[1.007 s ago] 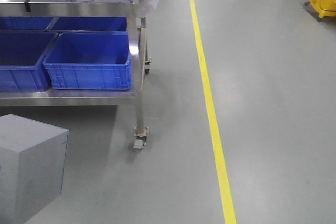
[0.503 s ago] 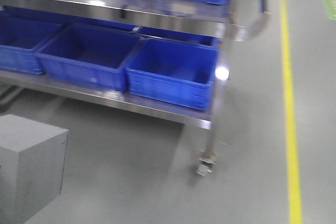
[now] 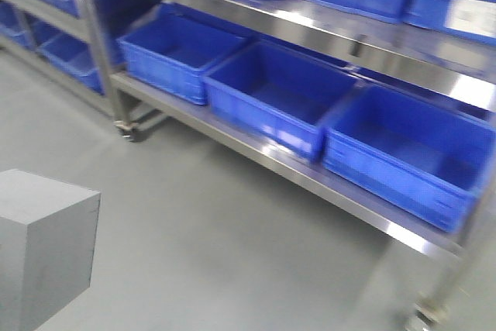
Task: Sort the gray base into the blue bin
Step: 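Drive the base away from the table holding the block in the left gripper, then drive down the aisle between blue bin shelves carrying the block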
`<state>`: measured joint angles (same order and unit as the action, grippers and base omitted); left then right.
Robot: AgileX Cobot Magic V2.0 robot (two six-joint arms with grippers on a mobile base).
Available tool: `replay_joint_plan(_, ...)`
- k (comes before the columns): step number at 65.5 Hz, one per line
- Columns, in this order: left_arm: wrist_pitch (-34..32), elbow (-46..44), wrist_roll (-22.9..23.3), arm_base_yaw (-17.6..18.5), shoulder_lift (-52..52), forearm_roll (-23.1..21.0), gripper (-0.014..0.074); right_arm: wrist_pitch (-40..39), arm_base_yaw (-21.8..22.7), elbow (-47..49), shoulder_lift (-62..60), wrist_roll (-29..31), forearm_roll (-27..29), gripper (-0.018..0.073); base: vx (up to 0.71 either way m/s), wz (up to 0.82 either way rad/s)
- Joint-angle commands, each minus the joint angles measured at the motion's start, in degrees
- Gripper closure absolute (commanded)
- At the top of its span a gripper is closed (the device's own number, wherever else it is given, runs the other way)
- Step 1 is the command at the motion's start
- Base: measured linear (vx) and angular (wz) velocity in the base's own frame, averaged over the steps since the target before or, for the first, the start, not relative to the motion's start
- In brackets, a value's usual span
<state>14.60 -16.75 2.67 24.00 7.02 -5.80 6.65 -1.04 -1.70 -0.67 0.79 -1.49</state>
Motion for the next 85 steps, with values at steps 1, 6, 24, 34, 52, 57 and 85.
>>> replay_joint_plan(1,-6.54,-1.69,0.40,0.16,0.69,-0.42,0.0602,-4.44,0.26,-0.85,-0.66,0.33,-0.42,0.0568,0.25,0.59)
replay_joint_plan(6,-6.54,-1.69,0.40,0.16,0.69,-0.42,0.0602,-4.44,0.26,-0.85,-0.66,0.33,-0.42,0.0568,0.25,0.59)
replay_joint_plan(24,-6.54,-1.69,0.40,0.16,0.69,-0.42,0.0602,-4.44,0.26,-0.85,-0.66,0.33,-0.42,0.0568,0.27,0.59)
replay_joint_plan(34,-6.54,-1.69,0.40,0.16,0.69,-0.42,0.0602,-4.44,0.26,-0.85,-0.66,0.33,-0.42,0.0568,0.28,0.61)
replay_joint_plan(52,-6.54,-1.69,0.40,0.16,0.69,-0.42,0.0602,-4.44,0.26,-0.85,-0.66,0.33,-0.42,0.0568,0.30,0.68)
replay_joint_plan(57,-6.54,-1.69,0.40,0.16,0.69,-0.42,0.0602,-4.44,0.26,-0.85,-0.66,0.33,-0.42,0.0568,0.29,0.69)
replay_joint_plan(85,-6.54,-1.69,0.40,0.16,0.69,-0.42,0.0602,-4.44,0.26,-0.85,-0.66,0.33,-0.42,0.0568,0.30,0.50)
